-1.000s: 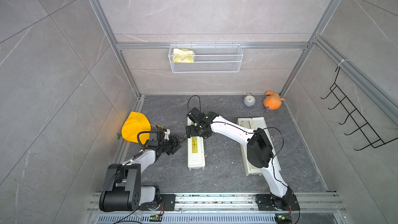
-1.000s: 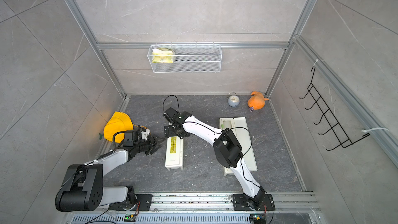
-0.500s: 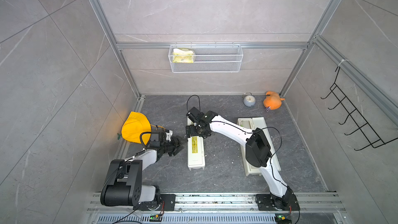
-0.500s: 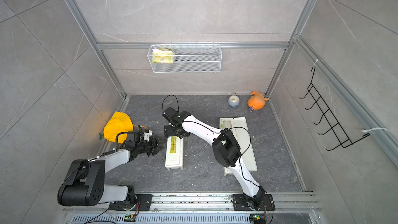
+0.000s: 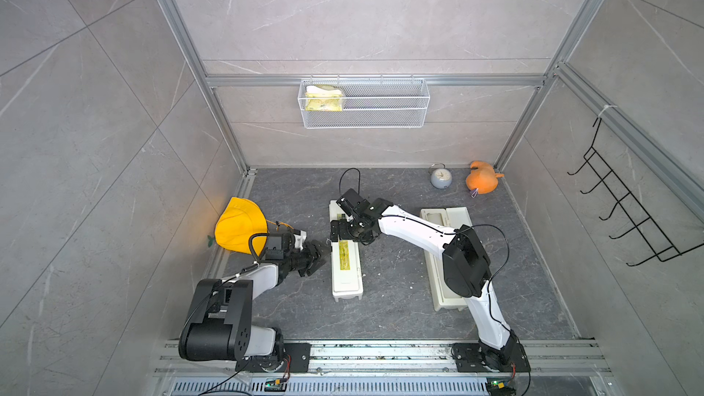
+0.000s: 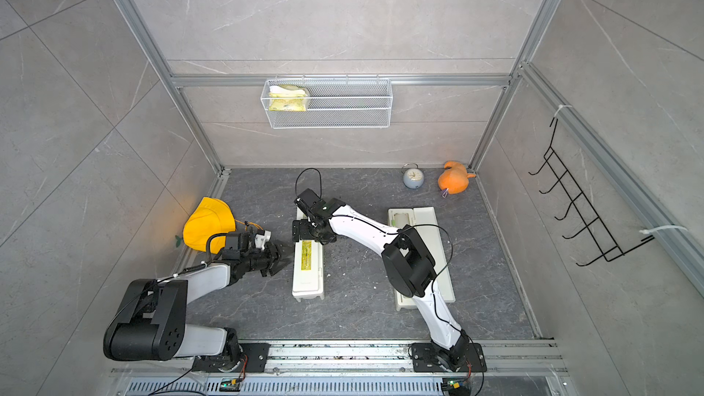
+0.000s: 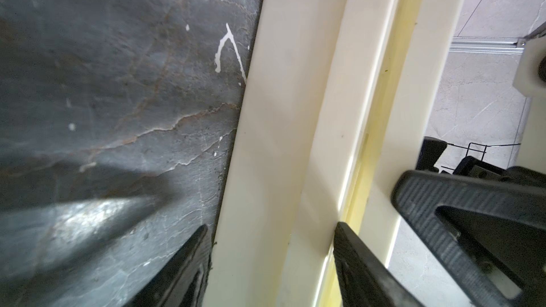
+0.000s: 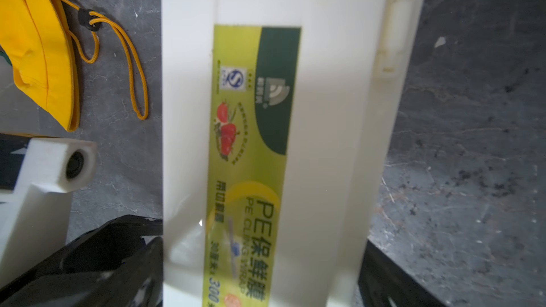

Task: Put plastic wrap rolls into dispensers
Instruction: Open the lid of the plastic wrap cutting box.

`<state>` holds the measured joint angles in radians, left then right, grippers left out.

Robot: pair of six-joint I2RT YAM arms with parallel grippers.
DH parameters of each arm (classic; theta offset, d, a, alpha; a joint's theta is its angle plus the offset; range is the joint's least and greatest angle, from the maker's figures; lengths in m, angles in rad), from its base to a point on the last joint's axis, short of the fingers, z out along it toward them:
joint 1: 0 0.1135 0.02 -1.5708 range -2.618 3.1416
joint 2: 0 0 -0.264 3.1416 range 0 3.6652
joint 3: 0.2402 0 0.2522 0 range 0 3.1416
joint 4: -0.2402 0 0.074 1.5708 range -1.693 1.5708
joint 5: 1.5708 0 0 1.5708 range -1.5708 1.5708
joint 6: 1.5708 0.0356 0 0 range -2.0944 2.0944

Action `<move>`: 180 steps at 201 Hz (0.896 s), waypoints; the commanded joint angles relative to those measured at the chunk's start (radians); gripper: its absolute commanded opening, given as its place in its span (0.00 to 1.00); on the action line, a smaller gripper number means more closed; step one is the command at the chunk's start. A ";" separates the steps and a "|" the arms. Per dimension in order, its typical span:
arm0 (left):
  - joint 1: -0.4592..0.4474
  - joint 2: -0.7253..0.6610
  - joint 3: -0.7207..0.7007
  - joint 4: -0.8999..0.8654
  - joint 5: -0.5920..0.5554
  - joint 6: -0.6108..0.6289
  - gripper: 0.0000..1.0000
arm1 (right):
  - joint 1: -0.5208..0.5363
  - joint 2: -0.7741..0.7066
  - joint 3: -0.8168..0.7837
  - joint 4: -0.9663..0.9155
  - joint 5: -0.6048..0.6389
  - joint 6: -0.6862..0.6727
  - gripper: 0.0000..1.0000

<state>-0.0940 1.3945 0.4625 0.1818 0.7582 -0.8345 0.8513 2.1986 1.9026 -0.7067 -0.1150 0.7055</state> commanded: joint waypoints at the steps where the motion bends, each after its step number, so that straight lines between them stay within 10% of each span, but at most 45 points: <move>1: -0.046 -0.013 0.065 -0.007 0.055 -0.001 0.70 | 0.030 -0.032 -0.009 0.058 -0.113 0.021 1.00; 180: -0.085 -0.011 0.174 -0.269 -0.048 0.147 0.72 | -0.046 -0.247 -0.180 -0.114 0.125 -0.110 1.00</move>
<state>-0.1761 1.3762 0.6041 -0.0677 0.7303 -0.7303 0.8295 2.0228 1.7782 -0.7963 -0.0154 0.6239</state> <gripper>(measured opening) 0.726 0.996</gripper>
